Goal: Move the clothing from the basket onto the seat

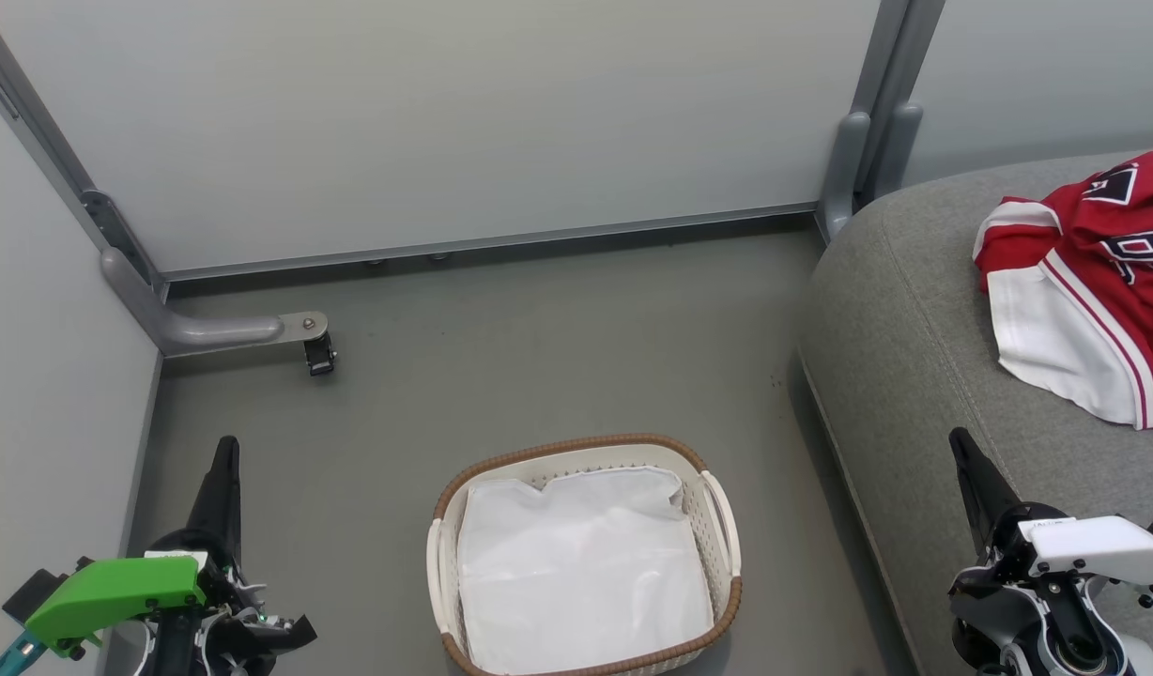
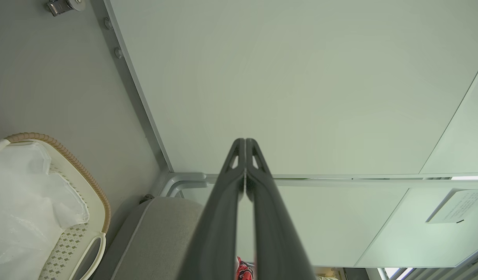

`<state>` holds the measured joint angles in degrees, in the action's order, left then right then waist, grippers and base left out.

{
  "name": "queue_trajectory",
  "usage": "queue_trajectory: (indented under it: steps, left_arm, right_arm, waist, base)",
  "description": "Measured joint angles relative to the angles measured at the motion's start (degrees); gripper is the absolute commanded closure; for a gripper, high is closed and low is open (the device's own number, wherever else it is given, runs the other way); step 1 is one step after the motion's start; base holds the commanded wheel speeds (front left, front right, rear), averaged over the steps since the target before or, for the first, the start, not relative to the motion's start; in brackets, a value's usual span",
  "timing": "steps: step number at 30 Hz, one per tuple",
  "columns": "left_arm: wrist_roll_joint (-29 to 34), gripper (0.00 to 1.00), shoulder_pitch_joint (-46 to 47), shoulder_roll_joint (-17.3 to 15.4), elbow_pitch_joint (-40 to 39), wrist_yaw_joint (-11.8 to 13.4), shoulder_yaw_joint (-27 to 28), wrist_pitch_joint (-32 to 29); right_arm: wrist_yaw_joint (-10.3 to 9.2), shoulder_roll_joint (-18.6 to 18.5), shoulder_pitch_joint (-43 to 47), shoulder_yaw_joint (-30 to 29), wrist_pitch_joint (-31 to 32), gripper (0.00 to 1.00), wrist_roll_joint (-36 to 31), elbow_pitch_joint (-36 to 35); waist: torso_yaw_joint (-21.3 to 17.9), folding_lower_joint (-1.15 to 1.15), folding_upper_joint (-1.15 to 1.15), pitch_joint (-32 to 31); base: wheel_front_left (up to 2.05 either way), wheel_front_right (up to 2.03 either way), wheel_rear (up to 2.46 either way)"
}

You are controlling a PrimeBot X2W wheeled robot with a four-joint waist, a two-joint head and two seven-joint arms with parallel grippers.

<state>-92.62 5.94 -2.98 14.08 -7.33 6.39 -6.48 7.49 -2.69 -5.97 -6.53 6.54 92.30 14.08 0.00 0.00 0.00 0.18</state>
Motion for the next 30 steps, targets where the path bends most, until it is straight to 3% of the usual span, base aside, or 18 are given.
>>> queue_trajectory:
  steps: [30]
  left_arm:
    - [0.0,1.00,0.0,0.0,0.0,0.0,0.1,0.0]
  right_arm:
    - [0.00,0.0,0.0,0.0,0.0,1.00,0.0,0.0]
  waist:
    - [0.0,0.00,0.00,0.0]
  base:
    - [0.00,0.00,0.00]
